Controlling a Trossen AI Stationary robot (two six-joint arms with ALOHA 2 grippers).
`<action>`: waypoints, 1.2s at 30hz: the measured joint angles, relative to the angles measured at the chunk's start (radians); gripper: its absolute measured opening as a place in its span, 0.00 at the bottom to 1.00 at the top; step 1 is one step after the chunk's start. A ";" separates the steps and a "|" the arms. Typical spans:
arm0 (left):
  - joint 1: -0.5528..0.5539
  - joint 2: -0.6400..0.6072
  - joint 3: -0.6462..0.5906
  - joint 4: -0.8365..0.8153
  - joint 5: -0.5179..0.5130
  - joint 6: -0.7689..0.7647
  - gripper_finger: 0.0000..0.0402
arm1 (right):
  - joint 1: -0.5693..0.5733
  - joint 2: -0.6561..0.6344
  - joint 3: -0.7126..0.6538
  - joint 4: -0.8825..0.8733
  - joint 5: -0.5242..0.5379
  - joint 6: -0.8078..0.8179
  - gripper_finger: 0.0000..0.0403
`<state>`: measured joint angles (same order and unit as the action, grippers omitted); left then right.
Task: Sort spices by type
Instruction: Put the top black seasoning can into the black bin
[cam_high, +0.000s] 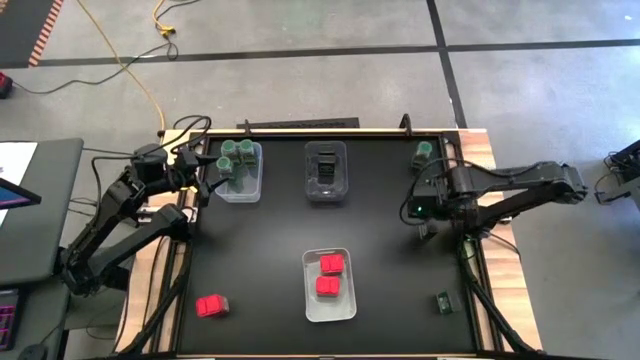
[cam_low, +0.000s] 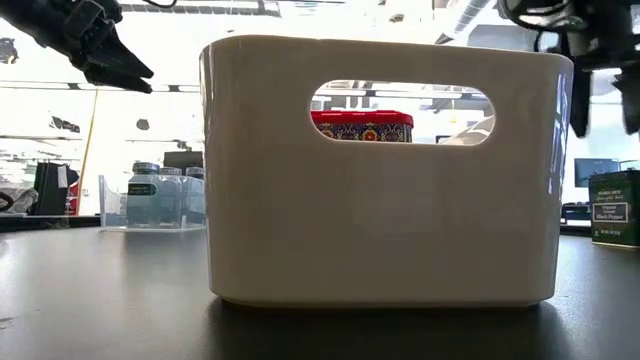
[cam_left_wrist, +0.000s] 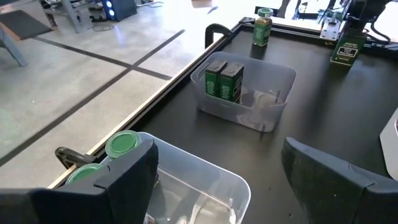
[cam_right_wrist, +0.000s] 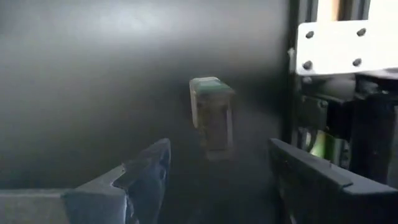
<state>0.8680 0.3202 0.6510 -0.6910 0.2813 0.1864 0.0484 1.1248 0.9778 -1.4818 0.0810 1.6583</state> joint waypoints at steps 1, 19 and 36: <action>0.000 0.000 0.000 0.000 0.000 0.000 0.81 | 0.010 0.000 -0.015 0.008 -0.005 0.011 0.74; 0.000 0.000 0.000 0.000 0.000 -0.015 0.81 | 0.022 -0.008 -0.241 0.223 -0.034 0.028 0.74; 0.000 0.000 0.000 0.000 0.000 -0.008 0.81 | 0.022 -0.007 -0.270 0.256 -0.035 0.005 0.37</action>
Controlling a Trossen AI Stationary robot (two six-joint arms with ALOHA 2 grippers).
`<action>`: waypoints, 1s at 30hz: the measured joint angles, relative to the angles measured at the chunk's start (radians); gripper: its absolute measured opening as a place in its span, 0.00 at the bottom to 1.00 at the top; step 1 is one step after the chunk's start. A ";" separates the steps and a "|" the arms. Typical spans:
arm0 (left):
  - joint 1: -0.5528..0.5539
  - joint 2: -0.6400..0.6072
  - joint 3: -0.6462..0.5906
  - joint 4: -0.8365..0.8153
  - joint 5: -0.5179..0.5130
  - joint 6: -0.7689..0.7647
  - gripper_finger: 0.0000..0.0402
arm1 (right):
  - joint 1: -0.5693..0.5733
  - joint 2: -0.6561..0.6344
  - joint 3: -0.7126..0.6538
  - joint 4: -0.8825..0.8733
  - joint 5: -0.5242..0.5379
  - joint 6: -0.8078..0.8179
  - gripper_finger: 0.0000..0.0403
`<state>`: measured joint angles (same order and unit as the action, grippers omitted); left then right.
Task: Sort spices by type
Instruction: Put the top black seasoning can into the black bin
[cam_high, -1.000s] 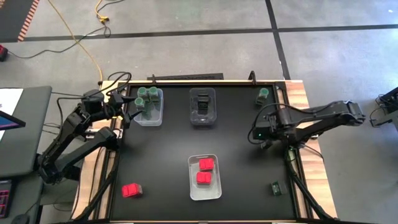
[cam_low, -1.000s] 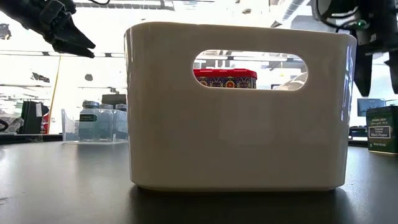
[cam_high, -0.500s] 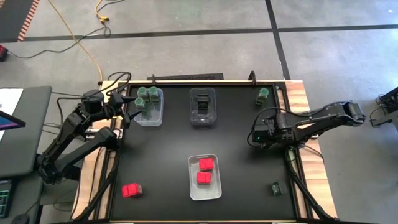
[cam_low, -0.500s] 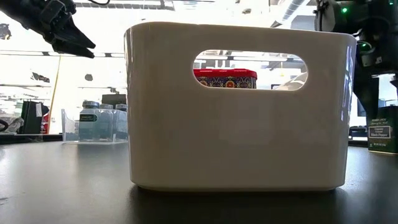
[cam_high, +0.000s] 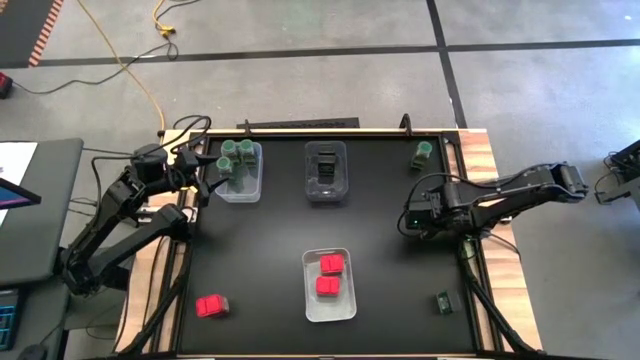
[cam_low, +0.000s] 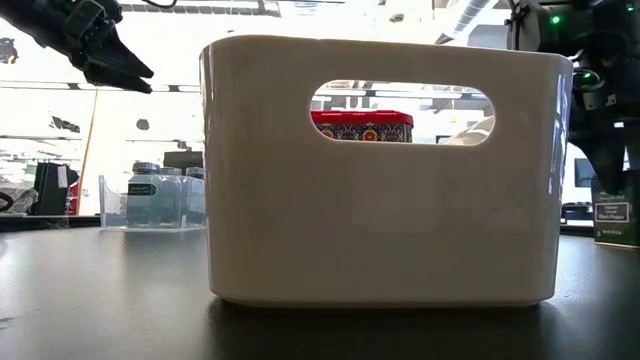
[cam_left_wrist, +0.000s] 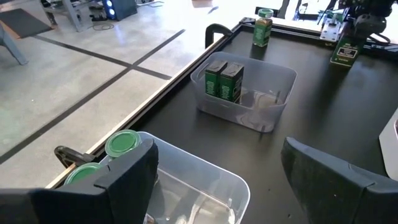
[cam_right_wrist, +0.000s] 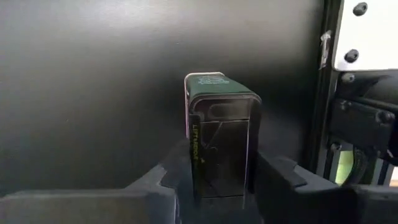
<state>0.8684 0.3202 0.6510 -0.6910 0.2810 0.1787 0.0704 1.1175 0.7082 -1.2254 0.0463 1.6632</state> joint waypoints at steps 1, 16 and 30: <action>0.000 0.000 0.000 0.000 0.000 0.000 0.81 | 0.000 0.000 0.000 0.009 0.000 -0.013 0.37; 0.000 0.000 0.000 0.000 0.000 -0.002 0.81 | -0.036 0.000 0.251 0.032 0.186 -0.252 0.38; 0.000 0.000 0.000 0.000 0.000 -0.003 0.81 | -0.245 0.075 0.632 0.438 0.318 -1.202 0.38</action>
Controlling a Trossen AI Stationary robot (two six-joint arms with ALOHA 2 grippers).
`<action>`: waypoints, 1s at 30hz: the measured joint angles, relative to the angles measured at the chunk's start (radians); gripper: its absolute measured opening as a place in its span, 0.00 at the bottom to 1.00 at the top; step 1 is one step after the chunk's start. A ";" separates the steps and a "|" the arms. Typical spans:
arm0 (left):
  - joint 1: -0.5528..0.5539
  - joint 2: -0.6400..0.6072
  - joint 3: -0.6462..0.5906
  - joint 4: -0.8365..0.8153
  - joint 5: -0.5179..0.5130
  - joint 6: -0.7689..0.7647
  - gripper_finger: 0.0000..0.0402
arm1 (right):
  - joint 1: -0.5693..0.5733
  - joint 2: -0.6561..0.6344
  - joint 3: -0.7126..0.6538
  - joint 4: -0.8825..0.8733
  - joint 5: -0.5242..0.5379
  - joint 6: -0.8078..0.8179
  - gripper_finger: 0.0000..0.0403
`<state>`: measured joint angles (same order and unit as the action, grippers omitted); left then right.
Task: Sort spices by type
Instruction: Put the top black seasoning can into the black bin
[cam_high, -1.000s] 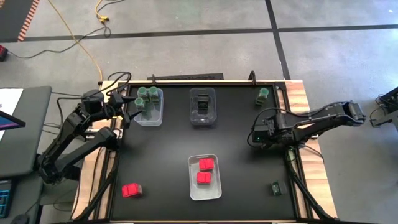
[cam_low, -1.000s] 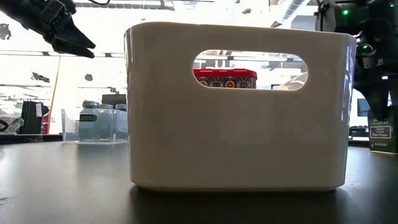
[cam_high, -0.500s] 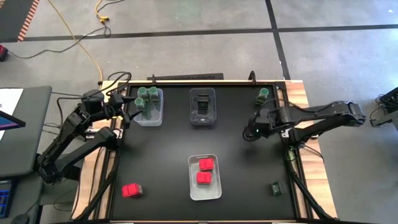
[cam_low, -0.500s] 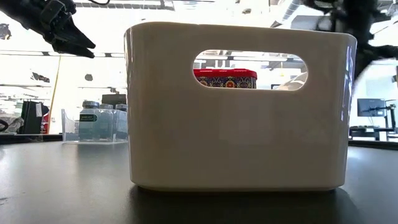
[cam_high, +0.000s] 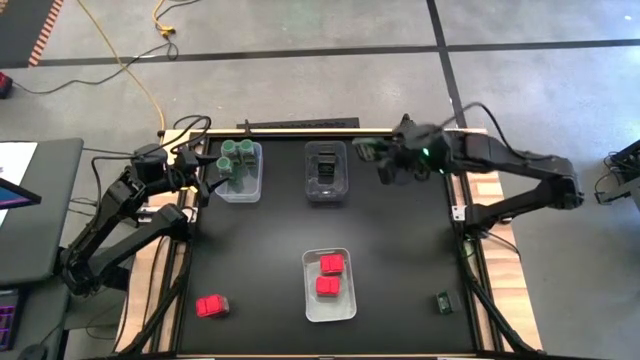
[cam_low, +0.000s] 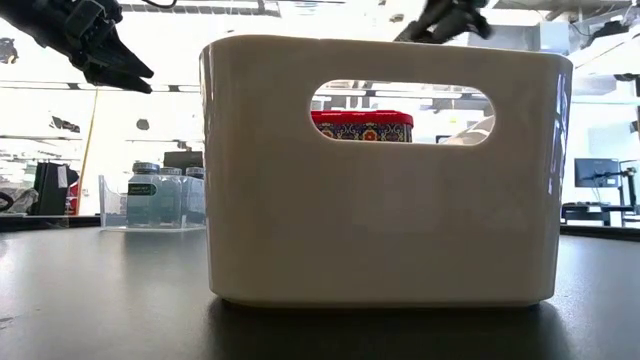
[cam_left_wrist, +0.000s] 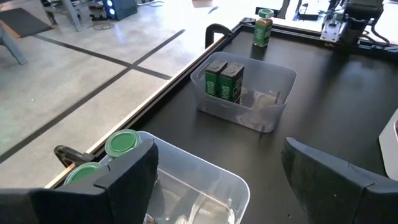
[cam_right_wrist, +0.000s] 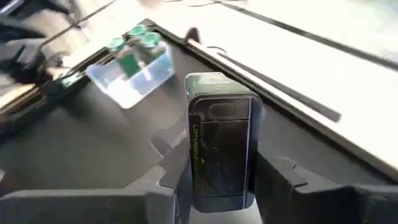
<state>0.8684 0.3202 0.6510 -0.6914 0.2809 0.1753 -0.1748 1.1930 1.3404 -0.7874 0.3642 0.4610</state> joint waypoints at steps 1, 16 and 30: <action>0.000 0.000 0.000 0.000 0.000 0.000 0.81 | -0.018 0.030 0.034 0.006 -0.029 -0.045 0.38; 0.000 0.000 0.000 -0.007 -0.005 0.007 0.81 | -0.110 0.644 0.639 -0.288 -0.216 -0.526 0.38; 0.000 0.000 0.000 -0.009 -0.005 0.006 0.81 | -0.107 0.908 0.781 -0.468 -0.236 -0.687 0.38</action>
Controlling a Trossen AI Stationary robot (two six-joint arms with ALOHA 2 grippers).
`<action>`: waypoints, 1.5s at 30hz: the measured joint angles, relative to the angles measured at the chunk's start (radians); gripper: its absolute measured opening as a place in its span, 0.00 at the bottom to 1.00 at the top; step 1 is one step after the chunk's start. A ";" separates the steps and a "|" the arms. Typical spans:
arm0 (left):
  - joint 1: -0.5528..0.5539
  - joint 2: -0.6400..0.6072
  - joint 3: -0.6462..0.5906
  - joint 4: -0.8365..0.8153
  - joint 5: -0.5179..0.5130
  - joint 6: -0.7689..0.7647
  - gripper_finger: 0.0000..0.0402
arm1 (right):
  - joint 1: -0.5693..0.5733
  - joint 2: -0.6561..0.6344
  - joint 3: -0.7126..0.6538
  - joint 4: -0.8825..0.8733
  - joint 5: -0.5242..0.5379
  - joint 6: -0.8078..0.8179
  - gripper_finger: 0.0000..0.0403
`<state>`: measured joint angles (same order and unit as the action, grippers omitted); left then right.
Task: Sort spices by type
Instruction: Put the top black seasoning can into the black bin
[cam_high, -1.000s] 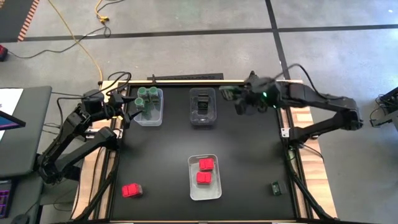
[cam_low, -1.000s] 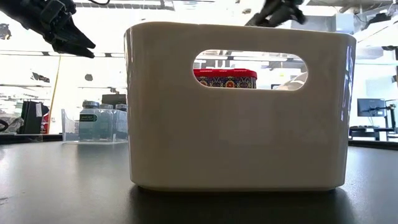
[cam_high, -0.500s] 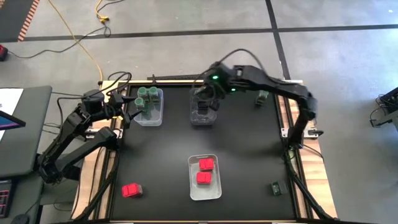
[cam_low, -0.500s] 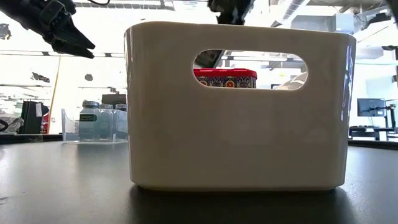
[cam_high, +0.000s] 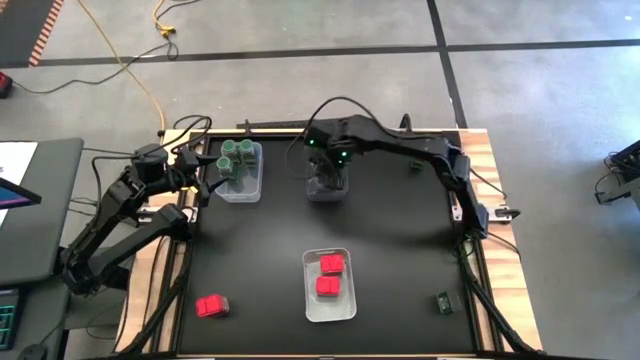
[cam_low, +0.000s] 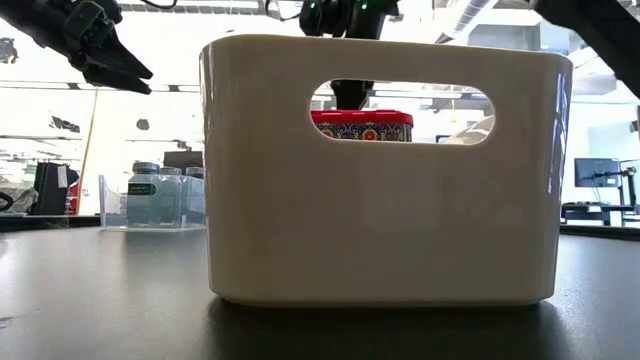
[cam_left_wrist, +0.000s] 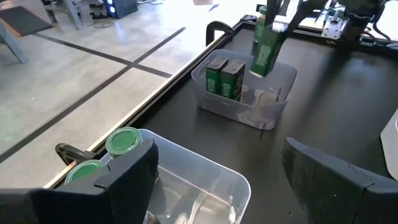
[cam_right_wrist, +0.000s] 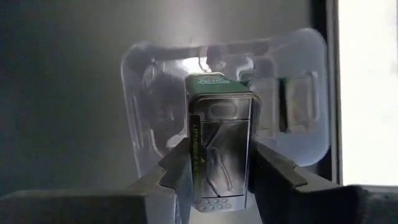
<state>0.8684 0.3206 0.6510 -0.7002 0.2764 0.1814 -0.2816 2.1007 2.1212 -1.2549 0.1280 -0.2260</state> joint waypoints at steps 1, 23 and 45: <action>0.000 0.000 0.000 0.000 0.000 0.000 0.81 | 0.000 0.011 0.000 -0.003 0.000 -0.009 0.38; 0.000 0.000 0.000 -0.001 0.002 -0.002 0.81 | -0.029 0.148 -0.055 0.054 -0.008 -0.065 0.37; 0.000 0.000 0.000 -0.001 0.001 -0.002 0.81 | -0.048 0.146 -0.110 0.134 0.028 -0.097 0.38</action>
<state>0.8684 0.3203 0.6510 -0.7013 0.2775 0.1791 -0.3292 2.2467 2.0113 -1.1206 0.1560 -0.3229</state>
